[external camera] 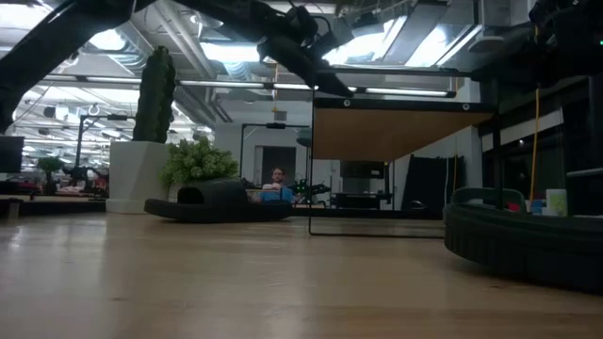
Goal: Pick and place slides into the shelf
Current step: Put the bottom green slide on the shelf
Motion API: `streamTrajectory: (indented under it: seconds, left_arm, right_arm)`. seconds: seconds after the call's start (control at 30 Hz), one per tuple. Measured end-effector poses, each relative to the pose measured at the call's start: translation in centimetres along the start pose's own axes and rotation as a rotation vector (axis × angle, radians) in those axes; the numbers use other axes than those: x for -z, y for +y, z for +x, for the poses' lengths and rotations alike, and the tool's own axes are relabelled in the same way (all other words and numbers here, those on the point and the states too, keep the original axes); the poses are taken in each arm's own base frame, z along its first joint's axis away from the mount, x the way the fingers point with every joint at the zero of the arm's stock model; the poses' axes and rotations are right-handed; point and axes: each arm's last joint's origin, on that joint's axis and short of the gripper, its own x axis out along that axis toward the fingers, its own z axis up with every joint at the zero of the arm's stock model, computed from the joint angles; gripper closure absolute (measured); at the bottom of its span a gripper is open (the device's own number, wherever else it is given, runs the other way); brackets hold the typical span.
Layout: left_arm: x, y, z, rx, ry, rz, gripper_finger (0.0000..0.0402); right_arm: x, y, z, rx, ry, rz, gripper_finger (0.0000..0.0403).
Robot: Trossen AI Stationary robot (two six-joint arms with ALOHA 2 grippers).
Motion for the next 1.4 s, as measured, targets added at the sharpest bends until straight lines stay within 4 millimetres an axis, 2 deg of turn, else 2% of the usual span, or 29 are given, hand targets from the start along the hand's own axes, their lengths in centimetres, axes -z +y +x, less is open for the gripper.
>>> streamTrajectory:
  seconds: [0.23,0.43,0.63,0.8,0.9,1.13,1.4]
  left_arm:
    - [-0.2,-0.3,0.2,-0.038,0.036,0.002,0.0238]
    - [-1.1,-2.2,0.9,0.086,0.005,0.068,0.0249]
    - [-2.8,-5.7,2.0,0.164,0.034,0.162,0.0309]
    - [-3.7,-7.2,2.5,0.168,0.055,0.184,0.0368]
    - [-3.4,-7.6,3.2,0.159,0.096,0.183,0.0396]
    - [-0.9,-8.0,5.8,0.117,0.239,0.178,0.04]
    - [0.6,-8.3,7.7,0.063,0.321,0.209,0.0401]
  right_arm:
    - [0.0,0.0,0.0,0.0,0.001,0.006,0.038]
    - [0.1,0.0,0.0,-0.001,0.007,0.002,0.038]
    - [0.1,0.0,0.0,-0.001,0.012,0.0,0.038]
    - [0.1,0.0,0.0,-0.001,0.013,-0.001,0.038]
    - [0.2,0.0,0.0,-0.001,0.014,-0.001,0.038]
    - [0.3,0.0,0.0,-0.003,0.028,0.009,0.038]
    - [0.4,0.0,0.0,-0.004,0.036,0.006,0.038]
